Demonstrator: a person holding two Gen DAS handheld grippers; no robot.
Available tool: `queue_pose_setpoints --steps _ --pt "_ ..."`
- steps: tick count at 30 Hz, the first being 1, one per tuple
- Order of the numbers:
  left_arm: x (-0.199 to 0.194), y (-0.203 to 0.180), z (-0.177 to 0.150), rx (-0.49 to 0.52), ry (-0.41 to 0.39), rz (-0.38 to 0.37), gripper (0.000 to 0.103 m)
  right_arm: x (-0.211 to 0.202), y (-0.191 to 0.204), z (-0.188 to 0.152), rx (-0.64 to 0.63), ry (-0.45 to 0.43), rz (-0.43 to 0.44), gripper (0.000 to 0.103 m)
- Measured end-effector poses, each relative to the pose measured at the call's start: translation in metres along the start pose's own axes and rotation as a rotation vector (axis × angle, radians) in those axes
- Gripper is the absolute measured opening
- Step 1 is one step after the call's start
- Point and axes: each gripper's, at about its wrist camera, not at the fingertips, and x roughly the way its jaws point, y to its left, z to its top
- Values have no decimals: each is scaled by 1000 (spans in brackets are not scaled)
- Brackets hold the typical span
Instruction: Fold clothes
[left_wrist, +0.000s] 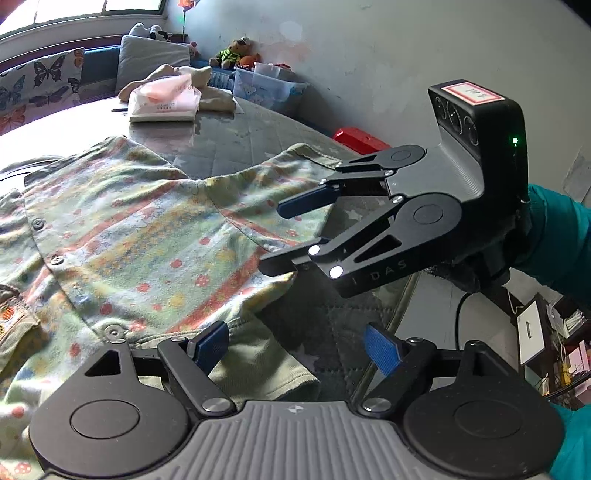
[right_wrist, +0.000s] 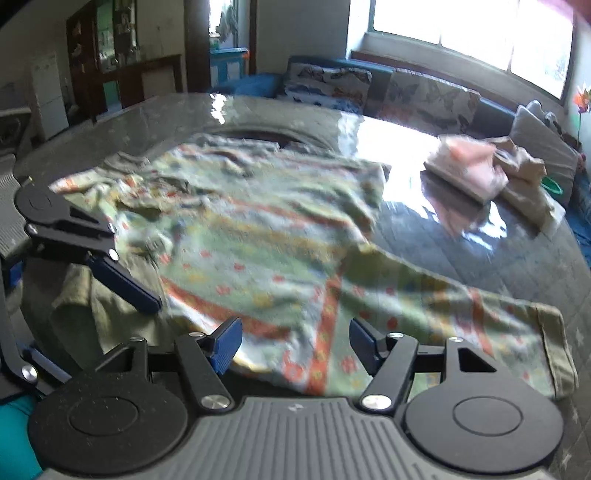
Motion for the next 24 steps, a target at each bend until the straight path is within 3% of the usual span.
queue_pose_setpoints --steps 8,13,18,24 --pt "-36 21 -12 -91 -56 74 83 18 24 2 -111 38 33 66" --pt "-65 38 -19 -175 -127 148 83 10 26 11 -108 2 28 66" --pt "-100 65 -26 -268 -210 288 83 20 34 13 -122 24 63 67" --pt "-144 115 -38 -400 -276 526 83 19 34 18 -121 14 65 67"
